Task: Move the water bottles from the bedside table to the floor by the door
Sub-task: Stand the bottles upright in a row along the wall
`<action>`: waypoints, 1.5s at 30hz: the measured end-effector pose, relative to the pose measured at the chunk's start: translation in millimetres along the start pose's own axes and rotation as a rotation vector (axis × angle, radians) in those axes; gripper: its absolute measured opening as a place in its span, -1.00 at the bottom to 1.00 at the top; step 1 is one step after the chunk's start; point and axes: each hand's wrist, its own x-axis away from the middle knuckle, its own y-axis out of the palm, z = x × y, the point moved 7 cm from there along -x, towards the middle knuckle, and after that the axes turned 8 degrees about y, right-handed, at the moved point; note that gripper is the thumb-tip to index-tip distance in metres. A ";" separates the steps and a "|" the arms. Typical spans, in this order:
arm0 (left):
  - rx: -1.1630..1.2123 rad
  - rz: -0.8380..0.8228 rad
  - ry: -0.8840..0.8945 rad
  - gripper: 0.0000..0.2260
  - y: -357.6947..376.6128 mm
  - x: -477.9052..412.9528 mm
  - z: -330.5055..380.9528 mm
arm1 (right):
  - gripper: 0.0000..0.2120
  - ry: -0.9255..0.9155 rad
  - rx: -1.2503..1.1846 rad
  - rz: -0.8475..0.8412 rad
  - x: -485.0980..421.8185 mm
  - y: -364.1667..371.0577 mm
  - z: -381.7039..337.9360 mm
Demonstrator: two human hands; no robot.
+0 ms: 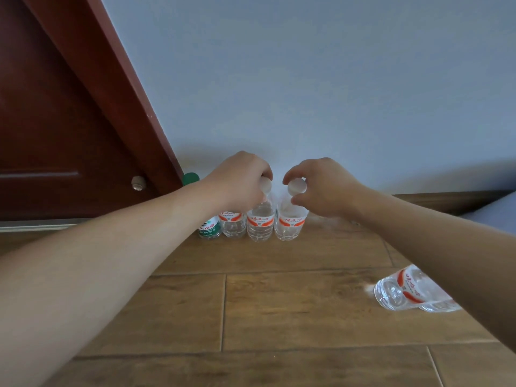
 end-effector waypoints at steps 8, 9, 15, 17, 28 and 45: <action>-0.068 0.034 -0.016 -0.77 1.8 -7.7 -11.0 | -0.67 0.004 -0.033 0.038 -15.5 6.3 0.9; -0.065 0.035 -0.019 -0.77 1.6 -8.1 -11.9 | -0.67 0.004 -0.034 0.042 -17.2 6.6 0.8; -0.046 0.032 -0.029 -0.76 1.8 -7.1 -14.8 | -0.68 -0.004 -0.043 0.061 -19.7 7.7 0.1; -0.046 0.038 -0.036 -0.75 1.4 -6.9 -15.8 | -0.67 0.000 -0.055 0.065 -19.5 8.1 0.4; -0.042 0.058 -0.015 -0.73 3.4 -5.6 -18.3 | -0.58 0.005 -0.038 0.052 -20.9 14.5 3.7; -0.093 0.073 0.028 -0.43 -8.1 8.2 -10.2 | -0.37 0.042 0.028 0.063 -9.9 2.8 6.7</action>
